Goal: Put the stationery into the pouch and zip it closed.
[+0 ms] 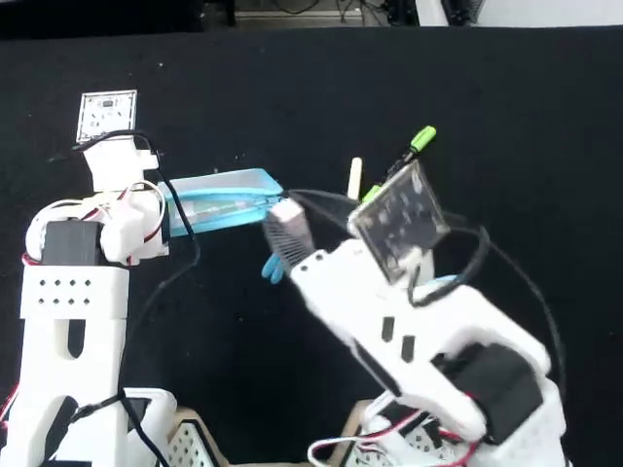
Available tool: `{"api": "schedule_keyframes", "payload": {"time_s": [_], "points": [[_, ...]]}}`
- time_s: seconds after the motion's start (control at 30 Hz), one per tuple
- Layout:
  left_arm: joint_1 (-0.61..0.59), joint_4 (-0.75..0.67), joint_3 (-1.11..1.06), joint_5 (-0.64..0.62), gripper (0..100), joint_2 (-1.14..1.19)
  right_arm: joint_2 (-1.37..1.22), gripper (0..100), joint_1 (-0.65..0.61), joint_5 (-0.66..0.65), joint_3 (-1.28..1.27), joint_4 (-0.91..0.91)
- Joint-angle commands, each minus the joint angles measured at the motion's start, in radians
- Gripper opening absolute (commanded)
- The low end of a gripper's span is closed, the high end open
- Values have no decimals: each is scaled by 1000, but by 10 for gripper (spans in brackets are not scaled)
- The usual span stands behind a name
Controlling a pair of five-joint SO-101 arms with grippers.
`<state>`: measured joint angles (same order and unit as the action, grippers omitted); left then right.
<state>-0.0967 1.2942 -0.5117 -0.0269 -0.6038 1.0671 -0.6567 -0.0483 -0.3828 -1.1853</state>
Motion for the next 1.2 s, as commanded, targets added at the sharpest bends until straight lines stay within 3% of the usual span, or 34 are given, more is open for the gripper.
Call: {"api": "schedule_keyframes", "payload": {"time_s": [0.0, 0.3, 0.67, 1.17], "points": [[4, -9, -44, -9, 30, 14, 30, 11, -97, 6, -127, 221], [4, -8, -44, -9, 30, 14, 108, 11, -166, 2, -526, 859], [4, -6, -44, -9, 30, 14, 162, 11, -100, 2, -935, 1398], [4, -8, -44, -9, 30, 14, -113, 11, -58, 2, -958, 1611]]}}
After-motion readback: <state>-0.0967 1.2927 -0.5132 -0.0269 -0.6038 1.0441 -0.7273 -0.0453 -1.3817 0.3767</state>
